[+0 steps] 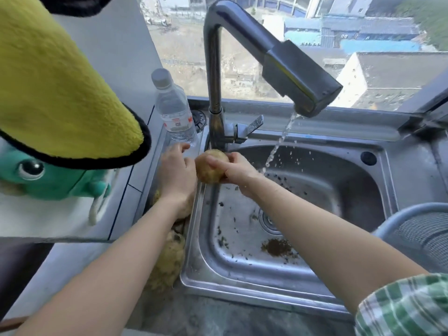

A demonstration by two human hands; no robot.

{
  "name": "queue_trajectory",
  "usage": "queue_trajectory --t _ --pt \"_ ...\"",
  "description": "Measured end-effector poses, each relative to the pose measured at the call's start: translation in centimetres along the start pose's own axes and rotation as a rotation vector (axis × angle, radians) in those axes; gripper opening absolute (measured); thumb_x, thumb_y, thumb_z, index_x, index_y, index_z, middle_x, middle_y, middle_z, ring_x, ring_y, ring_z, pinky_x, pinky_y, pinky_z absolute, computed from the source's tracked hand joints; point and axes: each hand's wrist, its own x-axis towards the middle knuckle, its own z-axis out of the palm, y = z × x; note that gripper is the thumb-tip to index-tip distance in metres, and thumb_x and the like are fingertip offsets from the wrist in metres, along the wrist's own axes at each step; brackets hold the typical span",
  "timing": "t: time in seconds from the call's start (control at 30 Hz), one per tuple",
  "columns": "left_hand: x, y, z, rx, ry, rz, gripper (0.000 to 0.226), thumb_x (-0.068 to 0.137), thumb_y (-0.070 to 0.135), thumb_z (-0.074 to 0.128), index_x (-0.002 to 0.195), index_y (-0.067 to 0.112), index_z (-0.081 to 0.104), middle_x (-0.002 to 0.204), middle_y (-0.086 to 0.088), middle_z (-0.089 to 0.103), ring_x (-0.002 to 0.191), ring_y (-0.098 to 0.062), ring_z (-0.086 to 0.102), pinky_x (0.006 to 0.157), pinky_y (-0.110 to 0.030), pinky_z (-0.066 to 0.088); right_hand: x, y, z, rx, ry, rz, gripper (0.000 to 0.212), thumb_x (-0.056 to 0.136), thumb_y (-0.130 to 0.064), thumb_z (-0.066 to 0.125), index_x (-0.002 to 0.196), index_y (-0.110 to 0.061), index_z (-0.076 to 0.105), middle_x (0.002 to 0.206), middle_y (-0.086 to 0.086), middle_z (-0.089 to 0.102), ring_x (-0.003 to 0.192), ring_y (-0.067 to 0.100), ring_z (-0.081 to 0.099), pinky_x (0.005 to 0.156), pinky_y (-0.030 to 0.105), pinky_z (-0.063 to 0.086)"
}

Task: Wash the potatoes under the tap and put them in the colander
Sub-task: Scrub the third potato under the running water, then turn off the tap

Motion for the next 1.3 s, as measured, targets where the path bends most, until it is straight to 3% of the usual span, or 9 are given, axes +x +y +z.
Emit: queue_trajectory --t 0.23,0.4,0.57,0.73,0.83,0.9,1.03,1.17,1.3 --pt "0.4 -2.0 -1.5 -0.066 -0.015 -0.146 0.039 0.098 0.002 0.039 0.132 0.006 0.057 0.135 -0.014 0.06 0.125 -0.032 0.054 0.105 -0.038 0.04 0.1 -1.2 5.9 -0.242 0.2 -0.148 0.065 0.074 -0.049 0.079 0.122 -0.017 0.049 0.121 0.007 0.061 0.111 0.026 0.059 0.098 0.041 0.049" --pt "0.6 -2.3 -1.9 -0.101 -0.062 -0.216 0.032 0.099 0.003 0.037 0.115 -0.01 0.062 0.122 -0.026 0.064 0.117 -0.038 0.057 0.102 -0.044 0.043 0.2 -1.5 6.9 -0.378 0.238 -0.22 0.06 0.078 -0.047 0.077 0.123 -0.016 0.052 0.121 0.007 0.061 0.114 0.025 0.057 0.092 0.034 0.044" --pt "0.9 -2.0 -1.4 -0.124 -0.062 -0.189 0.032 0.098 0.004 0.04 0.116 -0.007 0.063 0.122 -0.024 0.065 0.118 -0.036 0.057 0.103 -0.045 0.043 0.3 -1.5 5.9 -0.396 0.152 -0.235 0.065 0.086 -0.039 0.07 0.141 -0.014 0.047 0.138 0.012 0.053 0.127 0.027 0.05 0.107 0.039 0.041" --pt "-0.2 -0.3 -1.0 -0.142 0.015 -0.006 0.033 0.092 -0.001 0.046 0.116 0.007 0.066 0.11 -0.003 0.064 0.1 -0.015 0.055 0.091 -0.023 0.04 -0.6 -0.8 3.9 -0.323 0.092 -0.242 0.064 0.089 -0.027 0.067 0.146 -0.014 0.042 0.145 0.007 0.049 0.129 0.023 0.049 0.109 0.037 0.04" --pt "-0.7 0.5 -0.3 -0.129 0.033 0.057 0.027 0.093 0.002 0.049 0.109 0.009 0.069 0.101 -0.001 0.066 0.094 -0.015 0.057 0.084 -0.023 0.041 -0.7 0.0 2.4 -0.209 0.104 -0.148 0.049 0.089 -0.022 0.065 0.135 -0.01 0.054 0.122 0.009 0.064 0.107 0.022 0.063 0.099 0.039 0.051" --pt "-0.5 1.0 0.3 -0.148 -0.006 0.069 0.025 0.094 0.005 0.049 0.108 0.011 0.069 0.106 -0.004 0.069 0.099 -0.018 0.061 0.09 -0.028 0.046 -0.9 0.5 0.8 -0.125 0.093 -0.11 0.031 0.091 -0.012 0.057 0.12 -0.001 0.061 0.101 0.012 0.069 0.079 0.018 0.066 0.076 0.026 0.058" --pt "-0.2 3.3 1.7 -0.185 -0.128 0.073 0.027 0.097 0.01 0.051 0.122 0.009 0.061 0.114 -0.007 0.068 0.107 -0.023 0.062 0.095 -0.034 0.049 -1.7 0.3 -3.5 -0.062 0.235 -0.098 0.016 0.096 -0.007 0.052 0.106 0.0 0.063 0.084 0.015 0.067 0.064 0.015 0.06 0.052 0.016 0.049" --pt "0.5 6.1 3.0 -0.191 -0.173 -0.007 0.057 0.097 0.018 0.052 0.149 0.005 0.032 0.138 -0.016 0.054 0.126 -0.032 0.051 0.109 -0.046 0.039 -1.1 -1.6 -6.8 -0.002 0.391 -0.184 0.021 0.092 -0.02 0.062 0.109 -0.016 0.051 0.099 0.017 0.068 0.073 0.022 0.064 0.078 0.042 0.056" --pt "2.1 7.2 3.6 -0.208 -0.119 -0.067 0.07 0.098 0.019 0.05 0.157 0.007 0.014 0.152 -0.019 0.039 0.14 -0.034 0.038 0.117 -0.046 0.03 -0.2 -4.2 -7.5 -0.183 0.317 -0.244 0.045 0.091 -0.033 0.063 0.128 -0.015 0.045 0.11 0.015 0.066 0.098 0.032 0.065 0.091 0.049 0.053"
